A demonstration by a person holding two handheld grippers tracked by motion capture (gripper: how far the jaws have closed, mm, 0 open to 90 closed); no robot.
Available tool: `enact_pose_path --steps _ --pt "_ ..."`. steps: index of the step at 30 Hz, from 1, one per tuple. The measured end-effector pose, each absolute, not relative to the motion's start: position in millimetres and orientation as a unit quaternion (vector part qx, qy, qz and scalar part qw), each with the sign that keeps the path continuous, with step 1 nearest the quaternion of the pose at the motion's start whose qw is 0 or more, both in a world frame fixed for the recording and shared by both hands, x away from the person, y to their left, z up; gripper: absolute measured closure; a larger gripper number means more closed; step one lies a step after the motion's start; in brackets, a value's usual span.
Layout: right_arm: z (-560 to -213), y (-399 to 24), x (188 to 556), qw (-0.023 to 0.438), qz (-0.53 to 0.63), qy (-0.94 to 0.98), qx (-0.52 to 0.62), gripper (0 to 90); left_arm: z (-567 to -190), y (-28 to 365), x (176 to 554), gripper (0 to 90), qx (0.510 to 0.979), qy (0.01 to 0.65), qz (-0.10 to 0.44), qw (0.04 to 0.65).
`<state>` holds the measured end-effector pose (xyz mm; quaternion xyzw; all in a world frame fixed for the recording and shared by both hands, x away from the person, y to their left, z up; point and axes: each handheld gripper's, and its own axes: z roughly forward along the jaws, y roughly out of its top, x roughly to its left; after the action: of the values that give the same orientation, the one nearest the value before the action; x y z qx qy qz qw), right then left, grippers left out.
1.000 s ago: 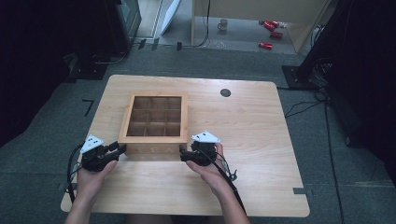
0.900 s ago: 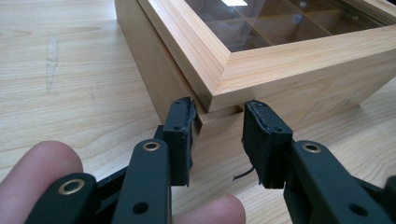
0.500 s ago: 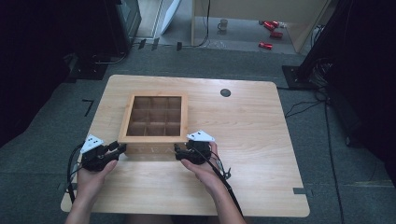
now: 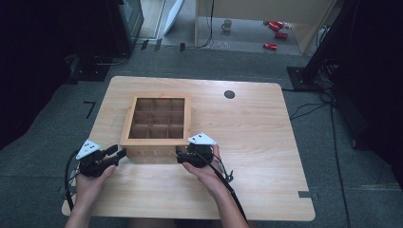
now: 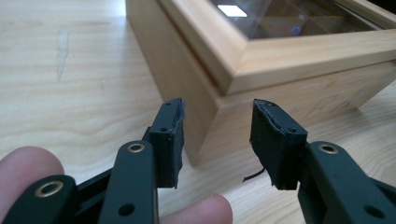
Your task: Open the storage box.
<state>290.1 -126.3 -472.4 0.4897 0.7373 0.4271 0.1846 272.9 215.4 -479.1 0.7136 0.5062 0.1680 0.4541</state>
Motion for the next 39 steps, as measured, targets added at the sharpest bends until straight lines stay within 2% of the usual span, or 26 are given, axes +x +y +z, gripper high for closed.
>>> enact_pose_path --steps 9,15,24,28,39 --pt "-467 -129 290 0.187 0.443 0.735 0.479 28.9 -497 220 252 47.2 0.721 0.527 0.170 0.416" --pt "-462 -131 293 0.184 0.448 0.738 0.471 28.5 -508 216 246 35.8 0.738 0.529 0.173 0.381" --pt "-449 -129 295 0.203 0.443 0.747 0.451 26.9 -515 206 243 32.9 0.756 0.518 0.201 0.345" --pt "-441 -130 297 0.209 0.447 0.749 0.442 26.6 -517 198 241 27.8 0.767 0.506 0.221 0.328" --pt "-418 -132 304 0.216 0.463 0.742 0.433 26.7 -517 198 240 26.6 0.766 0.507 0.220 0.328"
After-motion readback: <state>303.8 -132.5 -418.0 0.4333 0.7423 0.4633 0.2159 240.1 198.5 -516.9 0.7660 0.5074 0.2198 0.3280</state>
